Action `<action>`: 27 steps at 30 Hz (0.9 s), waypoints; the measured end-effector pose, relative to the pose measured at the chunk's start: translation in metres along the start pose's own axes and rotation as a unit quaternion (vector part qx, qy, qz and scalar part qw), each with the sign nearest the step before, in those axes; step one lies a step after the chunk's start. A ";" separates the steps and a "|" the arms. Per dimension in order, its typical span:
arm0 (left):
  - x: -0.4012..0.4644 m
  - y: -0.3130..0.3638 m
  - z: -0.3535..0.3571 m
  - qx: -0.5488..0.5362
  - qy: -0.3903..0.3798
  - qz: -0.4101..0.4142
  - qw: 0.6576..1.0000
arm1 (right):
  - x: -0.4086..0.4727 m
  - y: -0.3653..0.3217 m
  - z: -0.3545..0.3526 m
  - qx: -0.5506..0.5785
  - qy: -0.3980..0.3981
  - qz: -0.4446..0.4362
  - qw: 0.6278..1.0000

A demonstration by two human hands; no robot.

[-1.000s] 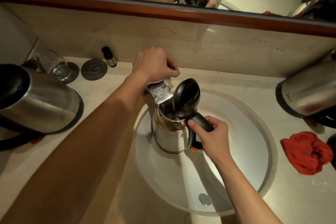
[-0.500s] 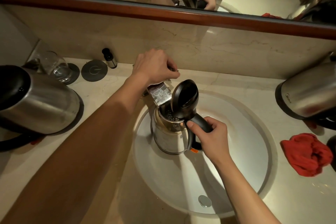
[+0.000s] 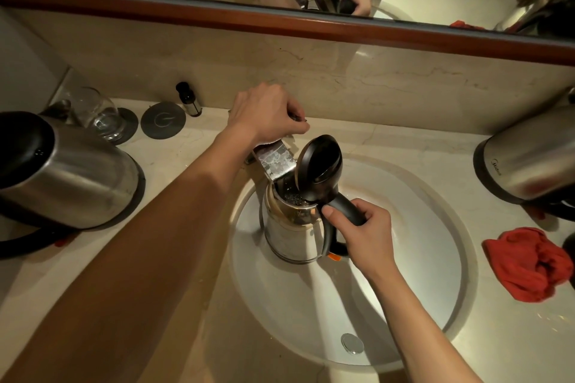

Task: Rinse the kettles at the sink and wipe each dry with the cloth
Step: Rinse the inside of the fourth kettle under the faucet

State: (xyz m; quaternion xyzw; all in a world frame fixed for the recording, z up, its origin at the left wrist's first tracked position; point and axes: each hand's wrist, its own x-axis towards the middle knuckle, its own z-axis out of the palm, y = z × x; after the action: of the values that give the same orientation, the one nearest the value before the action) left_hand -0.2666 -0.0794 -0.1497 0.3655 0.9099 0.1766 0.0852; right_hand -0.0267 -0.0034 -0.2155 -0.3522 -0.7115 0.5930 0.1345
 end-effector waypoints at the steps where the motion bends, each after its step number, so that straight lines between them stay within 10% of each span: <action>1: 0.000 0.000 0.000 -0.001 0.000 0.000 1.000 | 0.000 0.000 0.000 0.000 0.000 0.000 1.000; 27: 0.000 0.000 0.000 0.006 0.000 0.001 1.000 | 0.001 0.002 0.000 0.006 -0.002 -0.005 1.000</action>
State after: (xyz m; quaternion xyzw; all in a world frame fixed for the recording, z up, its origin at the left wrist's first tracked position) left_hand -0.2666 -0.0791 -0.1496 0.3665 0.9107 0.1714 0.0826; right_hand -0.0267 -0.0025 -0.2176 -0.3462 -0.7100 0.5975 0.1379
